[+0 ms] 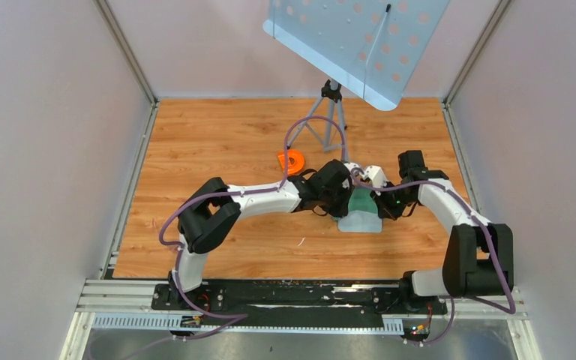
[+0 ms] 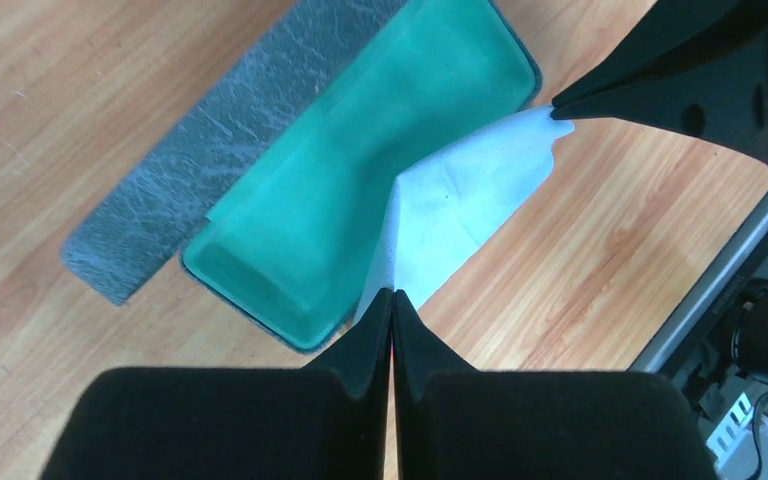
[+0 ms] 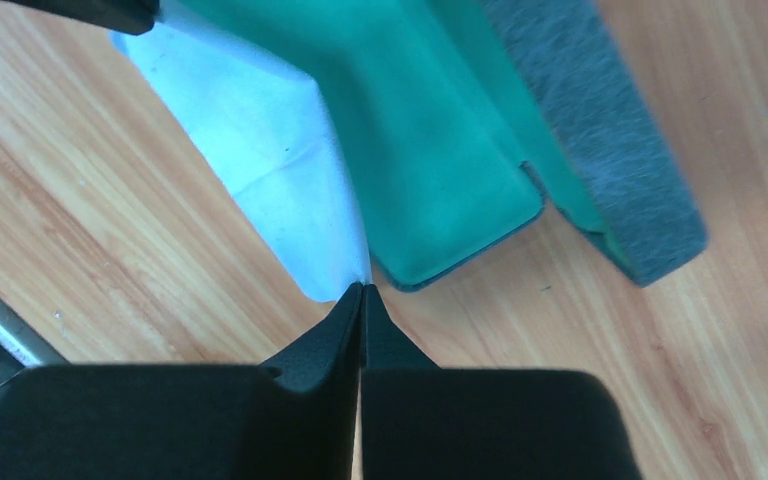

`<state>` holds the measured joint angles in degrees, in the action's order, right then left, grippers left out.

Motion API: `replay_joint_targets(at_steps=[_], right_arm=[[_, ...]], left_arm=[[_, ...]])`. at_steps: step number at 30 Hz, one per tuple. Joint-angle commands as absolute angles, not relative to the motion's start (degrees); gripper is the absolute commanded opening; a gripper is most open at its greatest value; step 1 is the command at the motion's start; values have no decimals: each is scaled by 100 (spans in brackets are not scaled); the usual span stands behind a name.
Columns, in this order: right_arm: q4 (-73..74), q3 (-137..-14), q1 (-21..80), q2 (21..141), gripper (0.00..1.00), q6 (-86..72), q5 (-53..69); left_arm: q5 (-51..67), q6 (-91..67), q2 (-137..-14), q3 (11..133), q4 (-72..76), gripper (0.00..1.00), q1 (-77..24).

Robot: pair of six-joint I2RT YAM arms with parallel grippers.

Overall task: Organize the sunglasses
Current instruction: Place the glasses cleaning cloth in the sunglasses case.

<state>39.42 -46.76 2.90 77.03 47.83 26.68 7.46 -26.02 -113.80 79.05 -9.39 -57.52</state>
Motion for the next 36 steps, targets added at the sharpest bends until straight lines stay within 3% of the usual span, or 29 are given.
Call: replay_joint_targets(at_steps=[1,36], right_arm=[[3695,-4976,220,7814,0,4570,2657],[3093,-5382,212,8881,0,4439,2566]], left_arm=[[379,-2400,-11394,8176,-1069,0,-5751],[200,-2083,-11855,8444,-1167,0,-5405]])
